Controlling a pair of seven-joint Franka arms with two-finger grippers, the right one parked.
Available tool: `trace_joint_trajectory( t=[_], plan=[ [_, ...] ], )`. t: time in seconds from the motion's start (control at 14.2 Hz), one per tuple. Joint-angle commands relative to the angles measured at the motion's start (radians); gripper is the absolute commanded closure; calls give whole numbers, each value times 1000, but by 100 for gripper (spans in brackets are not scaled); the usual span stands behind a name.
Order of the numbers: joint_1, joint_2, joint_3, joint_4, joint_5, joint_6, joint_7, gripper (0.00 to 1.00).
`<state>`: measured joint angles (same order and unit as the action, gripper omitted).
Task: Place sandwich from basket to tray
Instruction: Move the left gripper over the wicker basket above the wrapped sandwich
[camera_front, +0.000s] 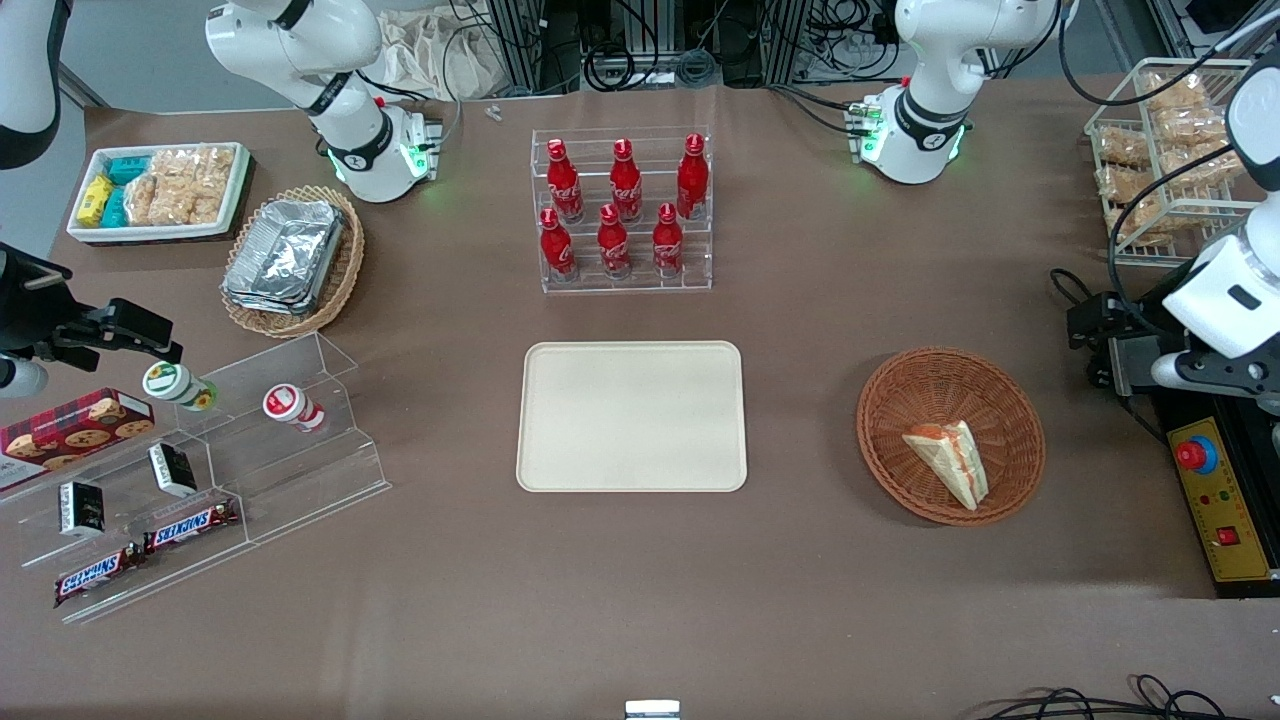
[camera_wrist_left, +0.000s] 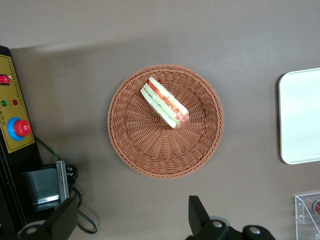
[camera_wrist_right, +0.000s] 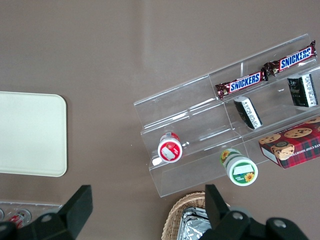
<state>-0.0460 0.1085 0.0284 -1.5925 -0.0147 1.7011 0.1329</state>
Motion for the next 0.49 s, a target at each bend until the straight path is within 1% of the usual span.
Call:
trace_joint_trajectory(
  t=[0.0, 0.21, 0.28, 0.42],
  plan=[
    [-3, 22, -2, 26, 19, -21, -12, 0],
    [-6, 63, -11, 52, 22, -21, -57, 0],
    [-6, 78, -33, 60, 28, -20, -84, 0],
    [-3, 88, -38, 46, 27, -18, -131, 0]
  ],
)
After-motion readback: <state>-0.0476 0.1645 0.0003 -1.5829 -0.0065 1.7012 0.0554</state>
